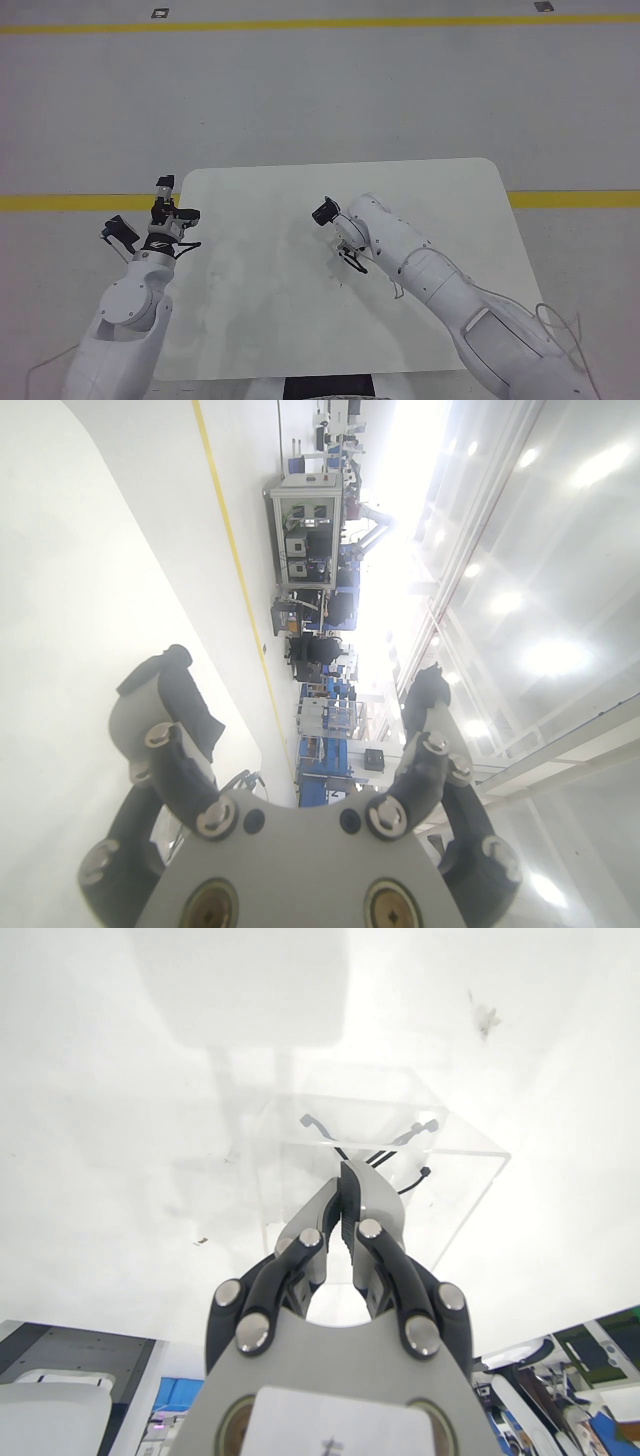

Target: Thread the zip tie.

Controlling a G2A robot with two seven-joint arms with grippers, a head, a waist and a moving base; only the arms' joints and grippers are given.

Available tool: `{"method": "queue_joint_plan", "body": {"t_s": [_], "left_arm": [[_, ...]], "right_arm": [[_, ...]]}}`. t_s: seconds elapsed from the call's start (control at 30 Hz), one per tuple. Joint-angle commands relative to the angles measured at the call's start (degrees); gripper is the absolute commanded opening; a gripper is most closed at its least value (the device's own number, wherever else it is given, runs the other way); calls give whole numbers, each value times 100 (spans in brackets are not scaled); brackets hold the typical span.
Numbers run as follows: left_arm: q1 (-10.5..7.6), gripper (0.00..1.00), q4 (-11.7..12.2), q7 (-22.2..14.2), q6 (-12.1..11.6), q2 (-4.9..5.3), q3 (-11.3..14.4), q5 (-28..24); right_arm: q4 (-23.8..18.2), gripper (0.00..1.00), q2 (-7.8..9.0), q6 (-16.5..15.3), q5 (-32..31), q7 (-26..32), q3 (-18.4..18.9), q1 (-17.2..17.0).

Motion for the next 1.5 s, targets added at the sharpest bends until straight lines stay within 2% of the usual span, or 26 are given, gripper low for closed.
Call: {"method": "queue_joint_plan", "body": {"t_s": [0.0,0.4,0.43,0.47,0.63,0.77,1.03,1.47], "left_arm": [[0,100,0,0,0,0,0,0],[0,100,0,0,0,0,0,0],[0,100,0,0,0,0,0,0],[0,100,0,0,0,0,0,0],[0,100,0,0,0,0,0,0],[0,100,0,0,0,0,0,0],[0,100,0,0,0,0,0,0],[0,100,0,0,0,0,0,0]], "right_arm": [[-67,0,8,18,-27,25,36,-11],[-734,0,154,98,-249,343,409,-309],[-751,30,159,109,-233,358,436,-326],[-756,38,162,135,-216,358,458,-346],[-703,38,137,215,-152,358,442,-350],[-598,32,98,259,-115,358,398,-305],[-361,29,3,260,-60,309,324,-221],[245,22,-178,237,58,109,208,-63]]}}
